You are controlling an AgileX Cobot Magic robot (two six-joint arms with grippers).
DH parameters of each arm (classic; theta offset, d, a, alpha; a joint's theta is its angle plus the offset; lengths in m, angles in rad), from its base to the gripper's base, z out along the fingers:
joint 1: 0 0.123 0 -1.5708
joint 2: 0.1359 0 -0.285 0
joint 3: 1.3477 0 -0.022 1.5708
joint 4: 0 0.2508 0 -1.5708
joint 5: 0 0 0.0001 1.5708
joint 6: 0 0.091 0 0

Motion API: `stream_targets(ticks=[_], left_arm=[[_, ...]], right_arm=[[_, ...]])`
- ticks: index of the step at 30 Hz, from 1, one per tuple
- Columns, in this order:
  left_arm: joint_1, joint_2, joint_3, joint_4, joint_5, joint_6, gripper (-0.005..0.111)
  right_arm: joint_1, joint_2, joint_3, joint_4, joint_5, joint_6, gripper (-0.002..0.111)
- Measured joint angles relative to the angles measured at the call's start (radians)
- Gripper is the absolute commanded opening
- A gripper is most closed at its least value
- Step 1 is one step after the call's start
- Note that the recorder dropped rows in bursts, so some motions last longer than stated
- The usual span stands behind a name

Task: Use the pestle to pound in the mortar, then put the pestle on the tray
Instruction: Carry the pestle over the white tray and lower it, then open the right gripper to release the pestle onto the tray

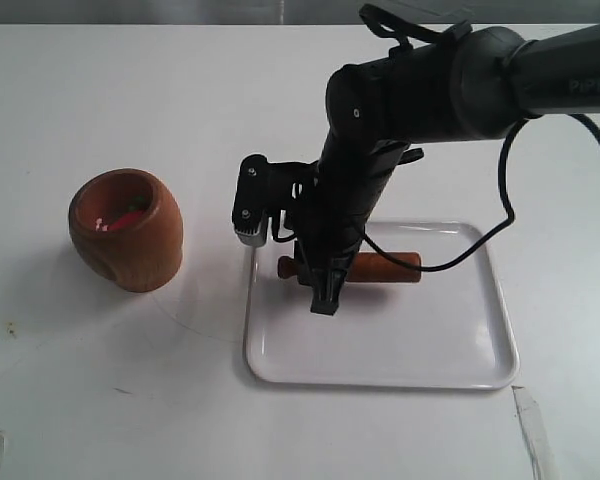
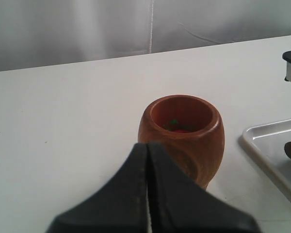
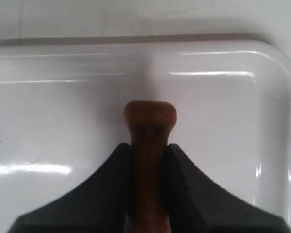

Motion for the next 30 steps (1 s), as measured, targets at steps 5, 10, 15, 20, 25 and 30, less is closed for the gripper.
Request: stream_targets(ticks=[5, 10, 15, 20, 25, 30], left_arm=[[0.0, 0.0, 0.0, 0.0, 0.0, 0.0, 0.0], [0.0, 0.0, 0.0, 0.0, 0.0, 0.0, 0.0], [0.0, 0.0, 0.0, 0.0, 0.0, 0.0, 0.0], [0.0, 0.0, 0.0, 0.0, 0.0, 0.0, 0.0], [0.0, 0.0, 0.0, 0.0, 0.0, 0.0, 0.0], [0.0, 0.0, 0.0, 0.0, 0.0, 0.0, 0.0]], right_arm=[[0.0, 0.0, 0.0, 0.0, -0.002, 0.031, 0.037], [0.0, 0.0, 0.0, 0.0, -0.002, 0.042, 0.065], [0.0, 0.0, 0.0, 0.0, -0.002, 0.068, 0.059], [0.0, -0.002, -0.036, -0.038, 0.038, 0.095, 0.031], [0.0, -0.073, -0.088, -0.049, 0.093, 0.102, 0.0], [0.0, -0.196, -0.092, -0.053, 0.048, 0.143, 0.0]])
